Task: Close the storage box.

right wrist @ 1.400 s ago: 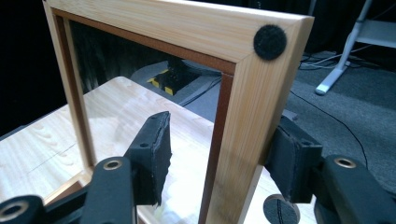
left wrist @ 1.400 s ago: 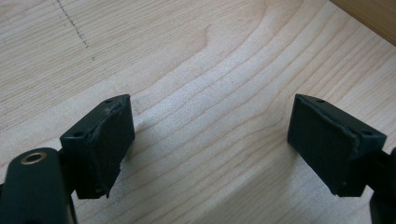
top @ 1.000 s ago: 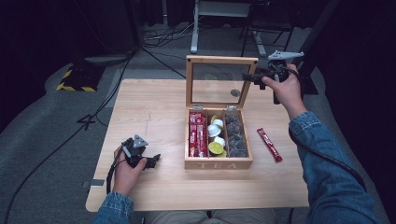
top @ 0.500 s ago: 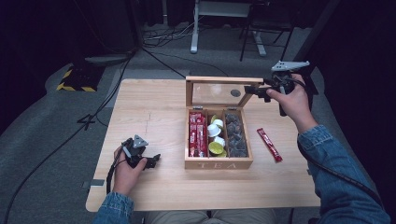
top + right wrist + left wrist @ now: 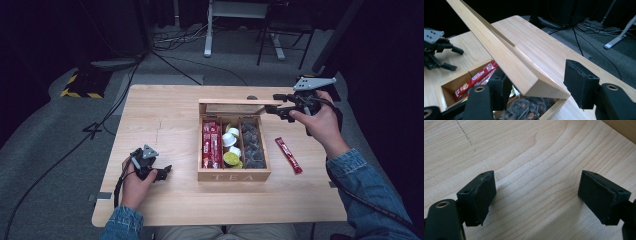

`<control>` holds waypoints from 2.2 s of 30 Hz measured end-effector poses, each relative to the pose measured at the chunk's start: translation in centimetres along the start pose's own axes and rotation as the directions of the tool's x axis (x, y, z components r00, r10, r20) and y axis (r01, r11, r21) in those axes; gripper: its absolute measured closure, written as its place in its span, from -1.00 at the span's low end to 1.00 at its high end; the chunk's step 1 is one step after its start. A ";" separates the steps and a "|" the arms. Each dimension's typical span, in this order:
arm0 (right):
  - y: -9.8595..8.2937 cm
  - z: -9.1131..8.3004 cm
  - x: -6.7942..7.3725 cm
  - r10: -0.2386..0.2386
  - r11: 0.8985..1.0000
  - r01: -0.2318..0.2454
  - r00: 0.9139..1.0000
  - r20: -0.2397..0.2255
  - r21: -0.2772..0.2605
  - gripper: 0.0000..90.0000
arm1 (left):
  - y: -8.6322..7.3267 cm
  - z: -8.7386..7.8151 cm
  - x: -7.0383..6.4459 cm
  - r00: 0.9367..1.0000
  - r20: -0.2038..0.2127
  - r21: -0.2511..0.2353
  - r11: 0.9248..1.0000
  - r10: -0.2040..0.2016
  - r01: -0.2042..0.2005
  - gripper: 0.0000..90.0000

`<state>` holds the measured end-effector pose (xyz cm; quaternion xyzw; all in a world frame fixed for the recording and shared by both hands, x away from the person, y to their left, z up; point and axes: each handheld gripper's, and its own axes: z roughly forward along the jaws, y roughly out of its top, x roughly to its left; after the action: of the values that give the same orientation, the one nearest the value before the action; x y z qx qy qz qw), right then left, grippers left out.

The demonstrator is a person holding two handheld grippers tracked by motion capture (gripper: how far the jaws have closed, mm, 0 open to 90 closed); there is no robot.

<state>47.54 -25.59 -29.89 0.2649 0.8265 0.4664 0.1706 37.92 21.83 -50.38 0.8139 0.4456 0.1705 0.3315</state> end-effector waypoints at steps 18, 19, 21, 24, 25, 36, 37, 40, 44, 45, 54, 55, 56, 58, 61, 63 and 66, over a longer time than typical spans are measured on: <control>-3.0 -0.8 3.6 -0.067 0.995 0.067 0.998 -0.003 0.067 -0.16 | -0.1 0.0 -0.1 1.000 0.001 -0.002 1.000 -0.008 0.008 -0.66; -3.2 -0.8 3.8 -0.075 0.995 0.075 0.997 0.000 0.072 -0.16 | -0.1 0.0 -0.1 1.000 0.002 -0.003 1.000 -0.010 0.010 -0.66; -3.6 -0.8 4.3 -0.094 0.992 0.093 0.996 0.004 0.080 -0.19 | -0.1 0.0 -0.1 1.000 0.001 -0.002 1.000 -0.006 0.006 -0.66; -4.2 -0.8 4.9 -0.121 0.988 0.119 0.993 0.011 0.095 -0.22 | -0.1 0.0 -0.1 1.000 0.000 -0.001 1.000 -0.005 0.005 -0.66; -4.5 -0.8 5.0 -0.129 0.987 0.127 0.992 0.013 0.101 -0.23 | -0.1 0.0 -0.1 1.000 0.000 -0.001 1.000 -0.005 0.005 -0.66; -6.7 -0.3 6.4 -0.172 0.974 0.168 0.985 0.013 0.153 -0.33 | -0.1 0.0 -0.1 1.000 0.001 -0.001 1.000 -0.008 0.008 -0.66; -6.9 -0.3 6.5 -0.176 0.972 0.172 0.984 0.011 0.158 -0.33 | -0.1 0.0 -0.1 1.000 0.002 -0.001 1.000 -0.007 0.007 -0.66; -7.2 -0.3 6.7 -0.178 0.971 0.174 0.984 0.008 0.166 -0.34 | -0.1 0.0 -0.1 1.000 0.001 -0.001 1.000 -0.008 0.008 -0.66; -7.7 -0.2 6.9 -0.178 0.969 0.175 0.984 0.003 0.176 -0.36 | -0.1 0.0 -0.1 1.000 0.001 -0.001 1.000 -0.007 0.007 -0.66; -7.8 -0.2 6.9 -0.179 0.968 0.176 0.984 0.001 0.178 -0.37 | -0.1 -0.1 -0.1 1.000 0.001 -0.001 1.000 -0.005 0.005 -0.66; -9.3 0.3 7.6 -0.180 0.960 0.179 0.984 -0.013 0.213 -0.44 | -0.1 -0.1 -0.1 1.000 0.001 -0.001 1.000 -0.005 0.005 -0.66; -9.4 0.3 7.6 -0.179 0.960 0.178 0.984 -0.015 0.215 -0.44 | -0.1 -0.1 -0.1 1.000 0.000 -0.001 1.000 -0.005 0.005 -0.66; -9.6 0.4 7.7 -0.179 0.959 0.178 0.984 -0.014 0.219 -0.45 | -0.1 -0.1 -0.1 1.000 0.000 -0.001 1.000 -0.005 0.005 -0.66; -10.0 0.5 7.8 -0.176 0.958 0.175 0.984 -0.019 0.229 -0.47 | -0.1 -0.1 -0.1 1.000 0.000 -0.001 1.000 -0.007 0.007 -0.66; -10.6 0.8 7.9 -0.178 0.953 0.178 0.984 -0.023 0.244 -0.49 | -0.1 -0.1 -0.1 1.000 0.000 -0.001 1.000 -0.005 0.005 -0.66; -10.9 0.9 7.9 -0.178 0.951 0.178 0.984 -0.024 0.252 -0.51 | -0.1 -0.1 -0.1 1.000 0.000 -0.001 1.000 -0.005 0.005 -0.66; -11.3 1.2 8.0 -0.174 0.950 0.175 0.984 -0.024 0.260 -0.53 | -0.1 -0.1 -0.1 1.000 0.001 0.000 1.000 -0.005 0.005 -0.66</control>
<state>38.57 -24.82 -40.54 0.2109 0.9010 0.3366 0.1746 37.78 21.83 -50.39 0.8130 0.4474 0.1693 0.3319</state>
